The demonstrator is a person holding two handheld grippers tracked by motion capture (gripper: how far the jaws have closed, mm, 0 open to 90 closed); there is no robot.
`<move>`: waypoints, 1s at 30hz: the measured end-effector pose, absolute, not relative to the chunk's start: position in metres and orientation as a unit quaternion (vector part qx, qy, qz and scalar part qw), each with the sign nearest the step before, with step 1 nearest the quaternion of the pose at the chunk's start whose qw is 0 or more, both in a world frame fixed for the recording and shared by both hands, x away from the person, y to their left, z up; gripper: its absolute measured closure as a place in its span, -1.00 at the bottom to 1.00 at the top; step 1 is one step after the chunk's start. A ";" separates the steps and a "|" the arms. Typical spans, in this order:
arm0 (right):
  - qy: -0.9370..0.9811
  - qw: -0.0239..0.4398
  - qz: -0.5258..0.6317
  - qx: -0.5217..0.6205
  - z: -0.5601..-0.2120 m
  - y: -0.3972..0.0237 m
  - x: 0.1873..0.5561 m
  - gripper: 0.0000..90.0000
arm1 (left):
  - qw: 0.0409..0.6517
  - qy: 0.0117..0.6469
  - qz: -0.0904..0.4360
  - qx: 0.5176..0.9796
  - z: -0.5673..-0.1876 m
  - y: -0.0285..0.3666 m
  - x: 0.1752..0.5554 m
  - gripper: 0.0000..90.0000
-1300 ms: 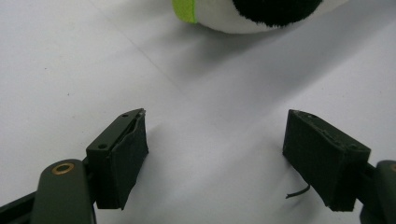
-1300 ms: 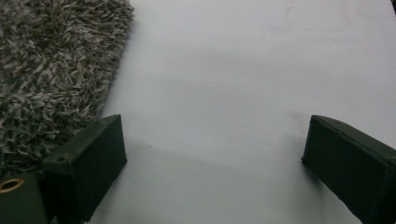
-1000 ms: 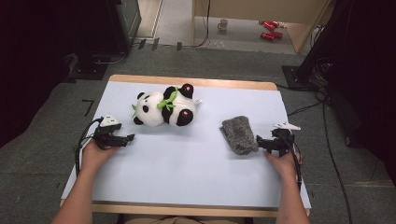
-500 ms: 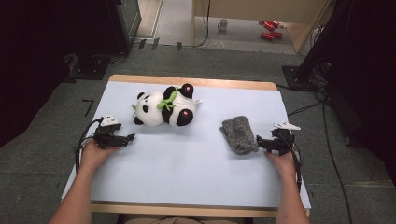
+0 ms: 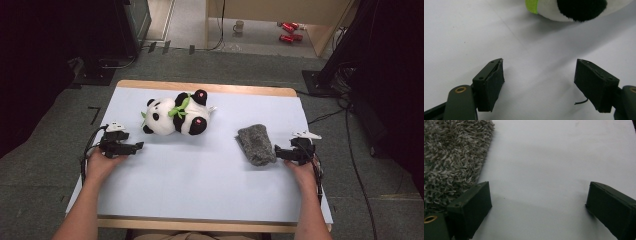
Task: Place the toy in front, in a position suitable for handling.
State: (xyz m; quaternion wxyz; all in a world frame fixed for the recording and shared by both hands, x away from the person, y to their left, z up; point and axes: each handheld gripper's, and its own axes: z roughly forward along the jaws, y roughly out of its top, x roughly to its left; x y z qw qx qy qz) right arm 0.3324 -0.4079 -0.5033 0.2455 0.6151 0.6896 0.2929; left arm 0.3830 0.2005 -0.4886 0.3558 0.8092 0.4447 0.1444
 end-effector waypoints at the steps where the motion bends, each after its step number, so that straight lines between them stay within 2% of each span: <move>1: 0.690 0.246 0.293 0.615 -0.503 -0.408 0.332 -0.87 | 0.355 0.446 0.143 0.809 -0.488 0.201 0.383 -0.48; 18: 0.688 0.248 0.295 0.614 -0.504 -0.409 0.332 -0.87 | 0.387 0.452 0.141 0.791 -0.454 0.198 0.380 -0.48; 30: 0.689 0.247 0.296 0.613 -0.504 -0.409 0.332 -0.86 | 0.411 0.417 0.155 0.796 -0.421 0.174 0.382 -0.45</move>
